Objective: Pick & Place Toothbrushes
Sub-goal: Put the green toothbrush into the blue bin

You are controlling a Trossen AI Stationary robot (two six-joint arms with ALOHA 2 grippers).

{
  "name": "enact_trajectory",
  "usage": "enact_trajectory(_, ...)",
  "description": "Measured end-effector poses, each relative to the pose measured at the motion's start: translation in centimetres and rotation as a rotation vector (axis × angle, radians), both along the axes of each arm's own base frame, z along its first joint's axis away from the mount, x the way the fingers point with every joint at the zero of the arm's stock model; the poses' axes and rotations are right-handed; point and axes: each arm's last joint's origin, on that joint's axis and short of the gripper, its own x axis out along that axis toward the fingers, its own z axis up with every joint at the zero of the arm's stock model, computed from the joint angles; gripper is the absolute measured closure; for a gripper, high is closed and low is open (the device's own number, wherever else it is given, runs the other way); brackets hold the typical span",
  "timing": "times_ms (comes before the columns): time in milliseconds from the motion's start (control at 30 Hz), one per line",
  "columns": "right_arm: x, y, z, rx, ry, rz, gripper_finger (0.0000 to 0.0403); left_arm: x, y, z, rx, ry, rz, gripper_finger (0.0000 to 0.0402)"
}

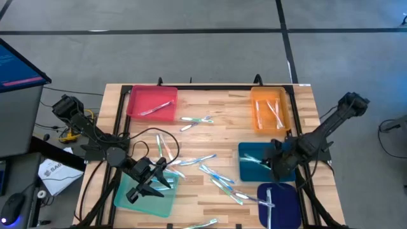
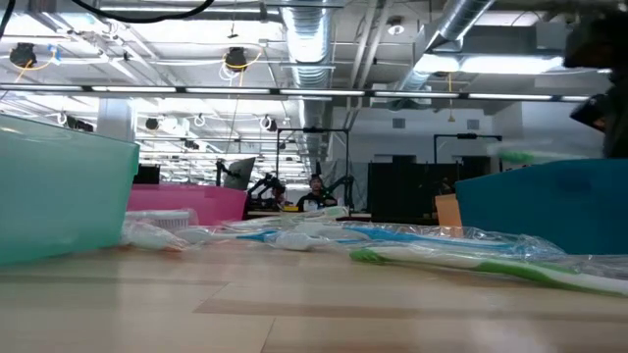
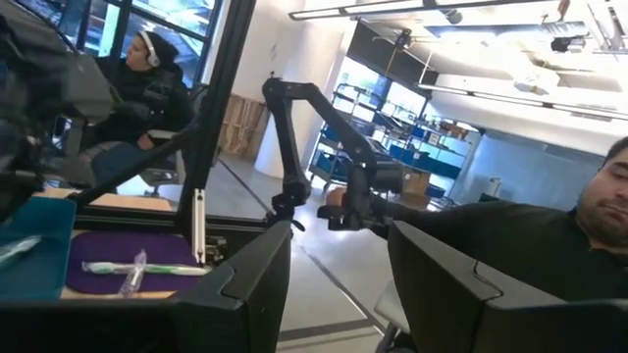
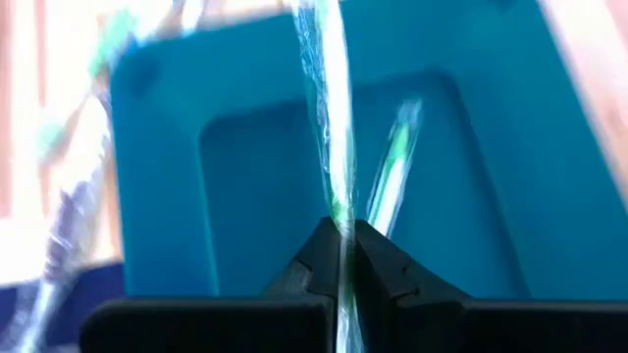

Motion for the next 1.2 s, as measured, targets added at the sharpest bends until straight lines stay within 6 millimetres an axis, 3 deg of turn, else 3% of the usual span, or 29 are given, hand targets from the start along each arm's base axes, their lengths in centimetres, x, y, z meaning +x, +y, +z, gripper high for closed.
enact_trajectory(267,-0.7,3.5,-2.6,0.021,0.081,0.035,0.0398,0.1,-0.1,-0.2,0.003,0.007,-0.002,0.0234)
enact_trajectory(500,-1.5,4.6,-3.9,0.028,0.144,-0.011,0.0397,0.2,-0.2,-0.4,0.005,0.018,0.016,0.0234)
enact_trajectory(667,-1.5,4.5,-3.7,0.044,0.129,-0.048,0.0347,0.3,-0.1,-0.4,0.006,0.016,0.021,0.0234)
enact_trajectory(933,-1.4,3.6,-2.0,0.024,0.111,-0.095,0.0270,0.4,0.0,-0.4,0.007,0.016,0.028,0.0234)
enact_trajectory(1200,-0.7,2.0,3.6,-0.140,-0.007,-0.089,0.0222,0.4,0.0,-0.4,0.007,0.016,0.028,0.0234)
